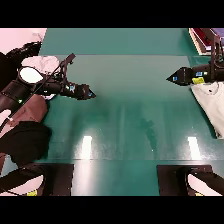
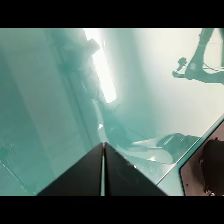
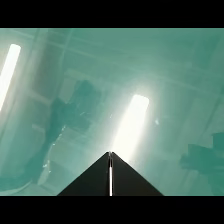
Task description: Fold the shirts.
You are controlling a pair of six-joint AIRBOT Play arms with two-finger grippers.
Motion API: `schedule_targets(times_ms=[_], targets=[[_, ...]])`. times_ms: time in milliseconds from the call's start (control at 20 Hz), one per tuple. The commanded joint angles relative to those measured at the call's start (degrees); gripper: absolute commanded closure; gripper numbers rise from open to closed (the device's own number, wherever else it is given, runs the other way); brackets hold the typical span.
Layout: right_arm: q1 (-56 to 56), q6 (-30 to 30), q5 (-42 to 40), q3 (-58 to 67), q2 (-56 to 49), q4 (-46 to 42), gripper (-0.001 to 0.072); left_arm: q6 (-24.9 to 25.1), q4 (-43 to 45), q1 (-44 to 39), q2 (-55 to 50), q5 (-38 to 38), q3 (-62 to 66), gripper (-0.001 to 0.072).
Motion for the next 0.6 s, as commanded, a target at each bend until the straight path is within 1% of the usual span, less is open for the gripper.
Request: schedule_targets(times_ms=[0,450,550], targets=[[0.2,0.0,0.0,0.2,0.0,0.1,0.0697,0.0,0.0,0.0,0.0,0.0,0.0,0.0683],[0.3,0.0,0.3,0.2,0.0,0.2,0.0697,0.0,0.0,0.0,0.0,0.0,0.0,0.0683],[0.3,0.0,1.1,0.2,0.0,0.1,0.0697,0.0,-1.1,0.0,0.0,0.0,0.0,0.0683]])
